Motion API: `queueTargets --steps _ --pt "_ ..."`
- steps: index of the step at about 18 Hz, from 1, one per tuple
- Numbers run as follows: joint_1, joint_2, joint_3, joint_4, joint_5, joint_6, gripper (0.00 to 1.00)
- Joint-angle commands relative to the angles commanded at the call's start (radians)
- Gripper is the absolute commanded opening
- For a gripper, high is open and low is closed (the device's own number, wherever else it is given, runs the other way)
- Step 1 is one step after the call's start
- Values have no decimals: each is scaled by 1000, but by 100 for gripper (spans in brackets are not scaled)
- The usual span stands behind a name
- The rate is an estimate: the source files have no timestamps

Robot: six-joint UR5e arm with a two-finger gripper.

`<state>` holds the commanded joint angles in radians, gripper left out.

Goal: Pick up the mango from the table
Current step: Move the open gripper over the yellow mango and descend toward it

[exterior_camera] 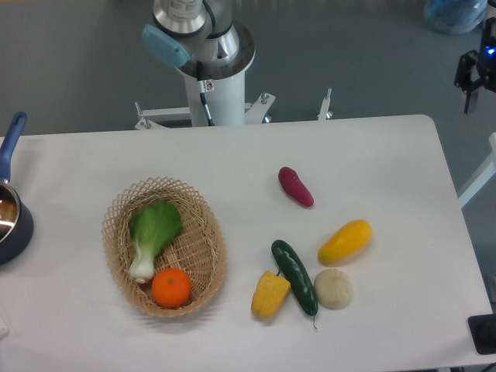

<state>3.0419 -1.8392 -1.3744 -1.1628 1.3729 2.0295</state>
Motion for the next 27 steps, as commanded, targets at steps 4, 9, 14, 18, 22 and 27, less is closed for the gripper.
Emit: queueTargets --steps 4,9,14,18,22,27 --pt "-3 0 -15 6 0 0 100" --pt "-12 9 -118 164 -84 -168 100" --pt "-26 28 -173 210 -100 -242 100" --pt "-52 26 -206 218 -95 -327 100" --pt "-93 20 -270 264 -89 -402 100" --pt "-153 -47 -313 396 -86 -466 100"
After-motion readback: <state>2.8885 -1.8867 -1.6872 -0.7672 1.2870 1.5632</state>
